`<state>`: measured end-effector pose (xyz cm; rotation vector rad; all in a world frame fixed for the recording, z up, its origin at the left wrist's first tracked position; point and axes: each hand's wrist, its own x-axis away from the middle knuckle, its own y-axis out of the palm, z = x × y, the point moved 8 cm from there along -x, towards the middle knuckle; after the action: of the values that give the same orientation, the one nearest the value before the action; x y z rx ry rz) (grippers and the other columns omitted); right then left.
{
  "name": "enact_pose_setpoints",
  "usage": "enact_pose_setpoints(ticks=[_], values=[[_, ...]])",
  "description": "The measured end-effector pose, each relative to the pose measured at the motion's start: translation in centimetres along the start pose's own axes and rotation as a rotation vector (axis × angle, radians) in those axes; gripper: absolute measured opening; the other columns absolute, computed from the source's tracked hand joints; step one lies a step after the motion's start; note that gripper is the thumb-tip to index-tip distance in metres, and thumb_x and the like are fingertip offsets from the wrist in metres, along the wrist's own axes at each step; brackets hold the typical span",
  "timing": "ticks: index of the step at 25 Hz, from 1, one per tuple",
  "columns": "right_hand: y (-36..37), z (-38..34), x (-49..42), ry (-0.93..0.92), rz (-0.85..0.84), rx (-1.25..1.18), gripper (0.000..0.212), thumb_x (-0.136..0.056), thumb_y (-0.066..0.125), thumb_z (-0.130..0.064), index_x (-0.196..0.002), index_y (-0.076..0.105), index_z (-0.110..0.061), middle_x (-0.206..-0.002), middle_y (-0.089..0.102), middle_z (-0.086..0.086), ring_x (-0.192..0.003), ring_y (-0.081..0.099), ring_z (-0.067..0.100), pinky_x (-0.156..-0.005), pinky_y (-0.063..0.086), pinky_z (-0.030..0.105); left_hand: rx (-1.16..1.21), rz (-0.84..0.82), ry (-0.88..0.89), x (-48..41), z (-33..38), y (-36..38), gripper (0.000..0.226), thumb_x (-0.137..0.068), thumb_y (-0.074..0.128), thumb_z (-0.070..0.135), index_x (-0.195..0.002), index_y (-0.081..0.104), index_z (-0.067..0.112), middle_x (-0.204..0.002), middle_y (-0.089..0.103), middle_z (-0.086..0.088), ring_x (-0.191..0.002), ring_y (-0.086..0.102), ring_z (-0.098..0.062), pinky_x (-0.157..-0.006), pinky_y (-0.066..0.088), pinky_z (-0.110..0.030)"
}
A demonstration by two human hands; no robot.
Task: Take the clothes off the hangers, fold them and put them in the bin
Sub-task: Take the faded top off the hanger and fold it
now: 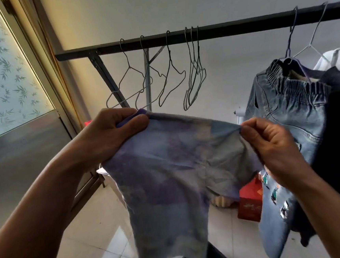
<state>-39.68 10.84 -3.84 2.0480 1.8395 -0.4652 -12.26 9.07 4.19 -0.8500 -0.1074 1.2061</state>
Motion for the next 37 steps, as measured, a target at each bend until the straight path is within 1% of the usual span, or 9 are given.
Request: enact_pose_setpoints(ticks=[4, 12, 16, 19, 22, 26, 30, 33, 37], values=[[-0.9, -1.2, -1.5, -0.008, -0.023, -0.016, 0.003, -0.071, 0.071, -0.023, -0.069, 0.07, -0.021, -0.062, 0.067, -0.011, -0.059, 0.057, -0.004, -0.058, 0.046, 0.008, 0.293, -0.088, -0.017, 0.2, 0.6, 0.9, 0.038, -0.073, 0.065, 0.062, -0.083, 0.076, 0.028, -0.066, 0.068, 0.0, -0.058, 0.063, -0.008, -0.049, 0.048, -0.016], [2.8, -0.5, -0.1, -0.052, 0.111, 0.272, 0.003, -0.09, 0.064, -0.008, -0.089, 0.064, -0.011, -0.075, 0.066, 0.0, -0.063, 0.057, 0.008, -0.061, 0.047, 0.017, 0.38, -0.09, -0.016, -0.9, 3.1, 3.1, 0.029, -0.084, 0.055, 0.043, -0.073, 0.074, 0.025, -0.065, 0.066, 0.003, -0.056, 0.061, -0.007, -0.05, 0.048, -0.016], [9.3, -0.3, 4.7, 0.087, -0.327, 0.019, 0.047, -0.077, 0.069, -0.057, -0.11, 0.063, -0.025, -0.097, 0.073, -0.003, -0.088, 0.07, 0.016, -0.069, 0.055, 0.026, 0.348, -0.076, -0.013, -1.2, 3.0, 3.3, 0.028, -0.085, 0.051, 0.04, -0.078, 0.072, 0.024, -0.067, 0.067, 0.004, -0.059, 0.062, -0.005, -0.052, 0.048, -0.015], [10.3, 0.3, 5.6, 0.068, -0.312, 0.173, 0.012, -0.084, 0.071, -0.026, -0.087, 0.068, -0.037, -0.082, 0.071, -0.02, -0.076, 0.065, -0.005, -0.064, 0.049, 0.015, 0.261, -0.096, 0.001, -1.2, 2.8, 3.1, 0.028, -0.087, 0.052, 0.042, -0.089, 0.072, 0.023, -0.077, 0.071, 0.002, -0.07, 0.065, -0.007, -0.06, 0.051, -0.018], [10.2, 1.2, 5.7, 0.164, -0.325, 0.078, 0.033, -0.093, 0.058, -0.009, -0.081, 0.074, -0.035, -0.076, 0.071, -0.017, -0.072, 0.062, -0.006, -0.063, 0.045, 0.013, 0.141, -0.037, -0.038, -1.6, 1.6, 2.0, 0.025, -0.082, 0.059, 0.045, -0.087, 0.072, 0.025, -0.074, 0.071, 0.003, -0.068, 0.063, -0.008, -0.06, 0.05, -0.02], [9.9, 1.4, 5.3, 0.323, -0.368, -0.179, 0.02, -0.086, 0.059, -0.024, -0.092, 0.076, -0.017, -0.093, 0.075, 0.005, -0.087, 0.069, 0.017, -0.075, 0.053, 0.027, 0.595, 0.198, -0.21, -1.0, -3.2, 2.3, 0.034, -0.083, 0.064, 0.029, -0.111, 0.066, 0.01, -0.089, 0.071, -0.004, -0.075, 0.066, -0.011, -0.065, 0.055, -0.019], [8.7, 1.9, 3.9, 0.383, -0.238, -0.208, 0.017, -0.087, 0.061, -0.019, -0.092, 0.076, -0.013, -0.097, 0.075, 0.012, -0.092, 0.067, 0.024, -0.085, 0.051, 0.038, 1.279, 0.03, -0.556, 3.1, -7.9, 10.4, 0.073, -0.083, 0.045, 0.067, -0.118, 0.064, 0.005, -0.109, 0.068, -0.017, -0.095, 0.069, -0.027, -0.075, 0.057, -0.035], [8.2, 1.8, 2.8, 0.426, -0.199, -0.247, 0.021, -0.095, 0.051, -0.008, -0.093, 0.071, -0.006, -0.09, 0.075, 0.009, -0.084, 0.069, 0.016, -0.073, 0.056, 0.024, 1.24, -0.068, -0.672, 6.2, -8.6, 14.3, 0.091, -0.07, 0.034, 0.086, -0.105, 0.076, 0.013, -0.116, 0.068, -0.019, -0.107, 0.067, -0.032, -0.088, 0.054, -0.04], [7.8, 1.4, 1.6, 0.442, -0.207, -0.285, 0.022, -0.096, 0.048, -0.008, -0.105, 0.068, -0.008, -0.098, 0.075, 0.008, -0.09, 0.07, 0.015, -0.079, 0.057, 0.022, 1.175, 0.07, -0.414, 5.7, -7.2, 12.1, 0.084, -0.062, 0.083, 0.052, -0.133, 0.058, 0.015, -0.125, 0.065, -0.015, -0.106, 0.068, -0.024, -0.079, 0.059, -0.033]])
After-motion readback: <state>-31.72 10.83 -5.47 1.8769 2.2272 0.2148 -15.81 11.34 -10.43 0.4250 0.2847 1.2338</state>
